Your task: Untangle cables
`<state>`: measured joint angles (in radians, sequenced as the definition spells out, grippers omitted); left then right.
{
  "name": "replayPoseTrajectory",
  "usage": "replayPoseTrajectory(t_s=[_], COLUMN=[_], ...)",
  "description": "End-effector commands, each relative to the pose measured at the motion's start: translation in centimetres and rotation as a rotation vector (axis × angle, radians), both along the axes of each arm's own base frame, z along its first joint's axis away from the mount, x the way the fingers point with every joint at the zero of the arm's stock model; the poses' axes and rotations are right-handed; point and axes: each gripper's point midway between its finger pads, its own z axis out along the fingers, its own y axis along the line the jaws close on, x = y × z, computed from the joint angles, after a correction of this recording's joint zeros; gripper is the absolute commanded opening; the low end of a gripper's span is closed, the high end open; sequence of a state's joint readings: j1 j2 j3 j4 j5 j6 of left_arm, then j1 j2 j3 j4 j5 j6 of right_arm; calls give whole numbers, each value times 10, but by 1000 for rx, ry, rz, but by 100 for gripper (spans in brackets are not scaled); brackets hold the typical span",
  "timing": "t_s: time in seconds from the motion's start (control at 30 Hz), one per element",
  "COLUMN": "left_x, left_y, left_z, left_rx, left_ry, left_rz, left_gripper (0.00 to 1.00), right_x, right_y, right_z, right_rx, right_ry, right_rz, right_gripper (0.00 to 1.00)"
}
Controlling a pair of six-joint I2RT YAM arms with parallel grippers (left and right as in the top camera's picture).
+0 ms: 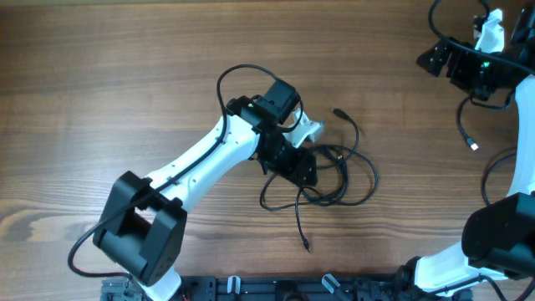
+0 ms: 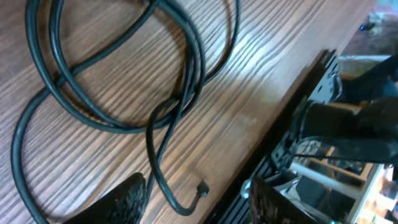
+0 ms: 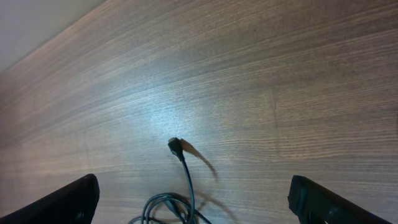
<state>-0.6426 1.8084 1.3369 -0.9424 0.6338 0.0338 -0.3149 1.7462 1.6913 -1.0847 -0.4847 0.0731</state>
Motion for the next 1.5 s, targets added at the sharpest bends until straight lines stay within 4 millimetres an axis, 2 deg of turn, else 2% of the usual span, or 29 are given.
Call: replayPoseTrajectory(t_s=[0.0, 0.07, 0.13, 0.27, 0.43, 0.63, 0.77, 0.8, 0.93, 1.1, 1.23, 1.3, 1.33, 1.4, 1.47], left_x=[-12, -19, -25, -24, -25, -26, -22, -18, -1, 29, 59, 65, 66, 68, 69], left_y=[4, 2, -2, -10, -7, -9, -10, -8, -9, -11, -1, 10, 15, 34, 59], left_z=[-27, -41, -53, -55, -64, -64, -65, -66, -55, 3, 88, 137, 154, 201, 239], left_rx=[36, 47, 61, 52, 130, 130, 133, 152, 189, 179, 129, 78, 55, 7, -14], left_ry=[25, 39, 45, 15, -21, -28, -45, -60, -113, -281, -519, -646, -694, -828, -935], left_rz=[-70, -88, -108, -119, -113, -120, -117, -101, -41, 37, 194, 264, 290, 375, 496], left_gripper=[55, 54, 49, 44, 38, 28, 6, 4, 4, 4, 4, 4, 4, 4, 4], right_x=[0, 0, 0, -1, 0, -1, 0, 0, -1, -1, -1, -1, -1, -1, -1], right_y=[-2, -2, -2, -2, -2, -2, -2, -2, -2, -2, -2, -2, -2, -1, 0], right_z=[9, 9, 9, 9, 9, 9, 9, 9, 9, 9, 9, 9, 9, 9, 9], right_rx=[-34, -33, -33, -33, -33, -33, -33, -33, -33, -33, -32, -32, -31, -31, -28], right_ry=[-28, -26, -25, -25, -25, -25, -25, -25, -25, -25, -24, -24, -23, -21, -22], right_rz=[10, 10, 10, 10, 10, 10, 10, 10, 11, 10, 10, 11, 11, 13, 15], right_gripper=[99, 100, 100, 99, 99, 99, 99, 99, 99, 100, 100, 99, 99, 99, 99])
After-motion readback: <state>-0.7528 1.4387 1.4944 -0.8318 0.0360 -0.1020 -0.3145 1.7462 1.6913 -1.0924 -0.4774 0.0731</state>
